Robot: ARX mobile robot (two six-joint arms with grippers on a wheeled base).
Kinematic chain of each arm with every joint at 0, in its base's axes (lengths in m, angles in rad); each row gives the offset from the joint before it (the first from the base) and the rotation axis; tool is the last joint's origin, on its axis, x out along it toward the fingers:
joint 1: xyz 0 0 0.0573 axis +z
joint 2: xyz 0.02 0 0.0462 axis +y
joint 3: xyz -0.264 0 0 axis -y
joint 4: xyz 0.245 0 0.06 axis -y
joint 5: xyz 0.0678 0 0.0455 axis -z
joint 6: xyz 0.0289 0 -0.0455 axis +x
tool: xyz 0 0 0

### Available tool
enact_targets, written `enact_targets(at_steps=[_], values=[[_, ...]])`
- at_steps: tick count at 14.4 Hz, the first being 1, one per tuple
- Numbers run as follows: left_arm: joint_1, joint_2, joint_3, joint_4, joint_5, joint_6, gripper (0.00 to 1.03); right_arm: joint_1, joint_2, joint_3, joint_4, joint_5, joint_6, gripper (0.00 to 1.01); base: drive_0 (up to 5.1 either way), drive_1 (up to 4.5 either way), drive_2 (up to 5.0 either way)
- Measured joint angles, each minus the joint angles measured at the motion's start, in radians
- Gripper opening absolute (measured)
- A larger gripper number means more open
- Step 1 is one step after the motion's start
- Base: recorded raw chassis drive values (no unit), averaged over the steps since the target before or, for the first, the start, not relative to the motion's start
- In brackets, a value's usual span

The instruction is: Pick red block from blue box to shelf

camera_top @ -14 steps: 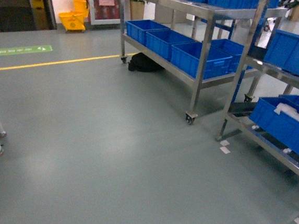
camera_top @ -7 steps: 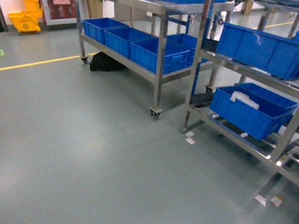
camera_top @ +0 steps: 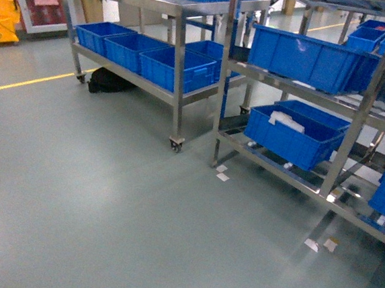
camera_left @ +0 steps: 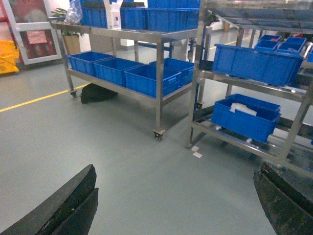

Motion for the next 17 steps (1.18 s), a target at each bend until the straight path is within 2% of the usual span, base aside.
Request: enact_targets(at_steps=[17], values=[[0.0, 0.0, 0.0, 0.0, 0.0, 0.0, 0.98, 0.0, 0.0, 0.0, 0.0, 0.0, 0.0, 0.28, -1.5, -1.51, -1.5]])
